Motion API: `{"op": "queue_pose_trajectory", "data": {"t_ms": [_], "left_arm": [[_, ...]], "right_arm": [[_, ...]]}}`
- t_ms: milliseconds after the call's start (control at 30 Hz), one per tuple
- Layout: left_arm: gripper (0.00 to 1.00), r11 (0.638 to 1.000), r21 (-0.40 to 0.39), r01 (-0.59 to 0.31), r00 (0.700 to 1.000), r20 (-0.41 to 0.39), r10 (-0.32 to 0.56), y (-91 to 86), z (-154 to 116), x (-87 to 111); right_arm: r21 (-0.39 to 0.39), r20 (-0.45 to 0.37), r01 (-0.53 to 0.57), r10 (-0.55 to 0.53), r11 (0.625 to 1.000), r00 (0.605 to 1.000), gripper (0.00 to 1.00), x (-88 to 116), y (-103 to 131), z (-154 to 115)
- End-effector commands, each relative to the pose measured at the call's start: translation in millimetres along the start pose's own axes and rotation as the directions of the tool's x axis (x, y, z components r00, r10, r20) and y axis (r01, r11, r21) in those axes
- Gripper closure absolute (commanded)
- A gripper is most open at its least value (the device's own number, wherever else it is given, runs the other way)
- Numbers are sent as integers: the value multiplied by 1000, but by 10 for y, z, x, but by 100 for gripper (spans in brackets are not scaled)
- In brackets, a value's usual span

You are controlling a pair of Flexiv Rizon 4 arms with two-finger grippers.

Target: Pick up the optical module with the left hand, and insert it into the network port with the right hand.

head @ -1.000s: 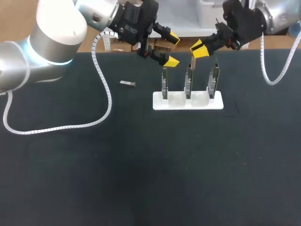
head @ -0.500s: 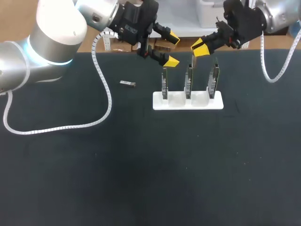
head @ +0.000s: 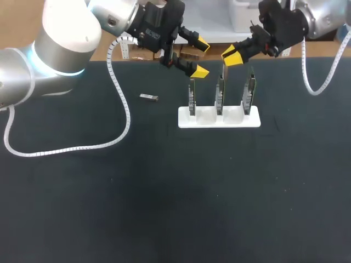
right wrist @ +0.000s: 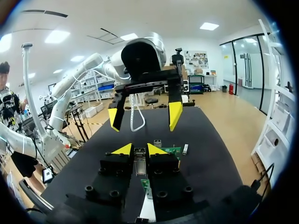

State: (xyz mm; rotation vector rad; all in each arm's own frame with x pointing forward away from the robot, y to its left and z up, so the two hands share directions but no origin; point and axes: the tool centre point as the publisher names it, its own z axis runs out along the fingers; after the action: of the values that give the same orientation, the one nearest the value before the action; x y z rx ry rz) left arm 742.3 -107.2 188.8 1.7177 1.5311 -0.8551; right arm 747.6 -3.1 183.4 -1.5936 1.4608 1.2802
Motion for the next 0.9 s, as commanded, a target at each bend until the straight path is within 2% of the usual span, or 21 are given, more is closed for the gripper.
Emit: {"op": "queue_pose_trajectory", "data": {"t_ms": [33, 667, 900], "left_arm": [[0, 1000, 5, 1, 1000, -6, -1, 22, 3, -9], [0, 1000, 5, 1, 1000, -6, -1, 22, 3, -9], [0, 1000, 5, 1, 1000, -6, -1, 22, 3, -9]], "right_arm": [[-9, 1, -2, 2, 1000, 1000, 100, 7, -43, -3], [10, 17, -19, 19, 1000, 1000, 100, 99, -72, 25], [13, 4, 10, -10, 1000, 1000, 100, -3, -83, 3]]}}
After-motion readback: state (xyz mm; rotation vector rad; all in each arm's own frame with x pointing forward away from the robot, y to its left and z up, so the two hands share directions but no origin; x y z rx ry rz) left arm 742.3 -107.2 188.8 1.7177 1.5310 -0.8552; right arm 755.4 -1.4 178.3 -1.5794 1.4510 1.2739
